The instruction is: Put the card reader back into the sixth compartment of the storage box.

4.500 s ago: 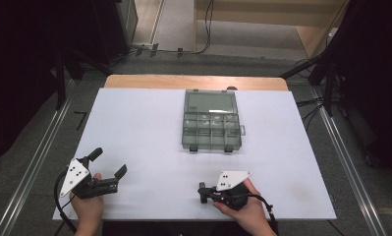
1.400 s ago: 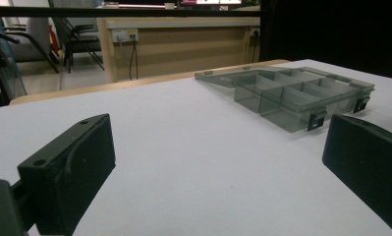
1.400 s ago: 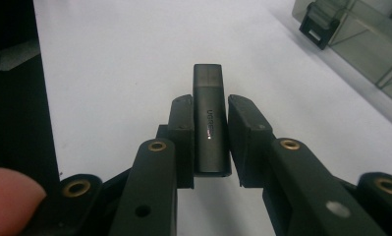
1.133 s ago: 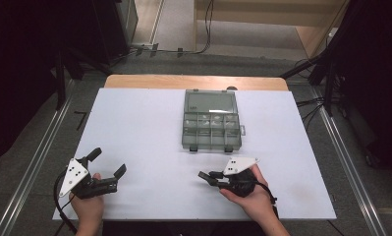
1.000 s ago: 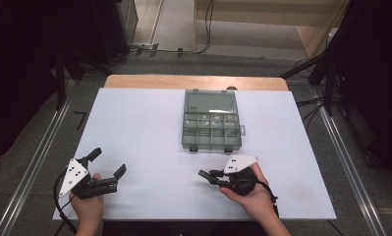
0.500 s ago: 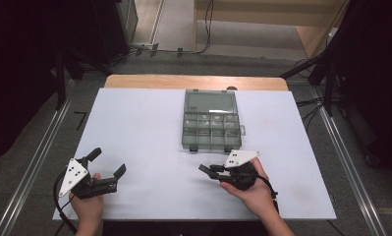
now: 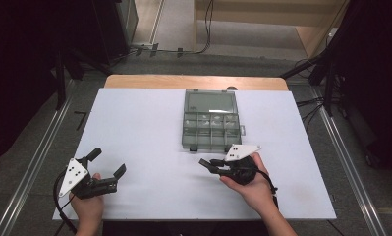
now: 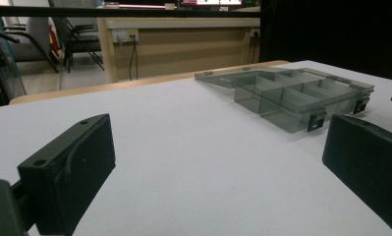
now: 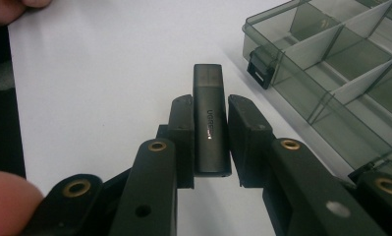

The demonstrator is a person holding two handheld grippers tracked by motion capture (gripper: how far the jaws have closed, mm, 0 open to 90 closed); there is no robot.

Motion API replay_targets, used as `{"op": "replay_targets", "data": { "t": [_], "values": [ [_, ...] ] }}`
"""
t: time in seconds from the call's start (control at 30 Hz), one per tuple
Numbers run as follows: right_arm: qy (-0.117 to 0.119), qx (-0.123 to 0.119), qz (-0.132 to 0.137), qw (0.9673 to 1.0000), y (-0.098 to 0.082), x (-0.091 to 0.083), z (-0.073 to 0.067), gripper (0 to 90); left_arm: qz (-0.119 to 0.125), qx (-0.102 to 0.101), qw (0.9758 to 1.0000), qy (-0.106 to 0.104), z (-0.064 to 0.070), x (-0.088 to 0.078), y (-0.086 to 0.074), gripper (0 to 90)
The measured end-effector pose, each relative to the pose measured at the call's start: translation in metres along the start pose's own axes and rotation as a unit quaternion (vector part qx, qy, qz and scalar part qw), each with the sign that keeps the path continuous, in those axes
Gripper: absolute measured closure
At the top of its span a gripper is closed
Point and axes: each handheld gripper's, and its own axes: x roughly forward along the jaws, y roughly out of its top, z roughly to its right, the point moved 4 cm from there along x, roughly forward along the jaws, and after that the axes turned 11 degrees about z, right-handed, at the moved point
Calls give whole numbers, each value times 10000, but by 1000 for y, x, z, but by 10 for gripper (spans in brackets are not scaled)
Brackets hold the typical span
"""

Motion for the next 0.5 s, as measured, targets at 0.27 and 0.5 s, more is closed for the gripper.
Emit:
{"op": "replay_targets", "data": {
  "t": [0.27,0.5],
  "values": [
    [-28,10,23,10000,4,2,3,711,0,-2,10000,-1,0,0,0,0],
    [-60,-2,44,10000,8,2,7,711,-6,0,10000,5,0,0,0,0]
  ]
}}
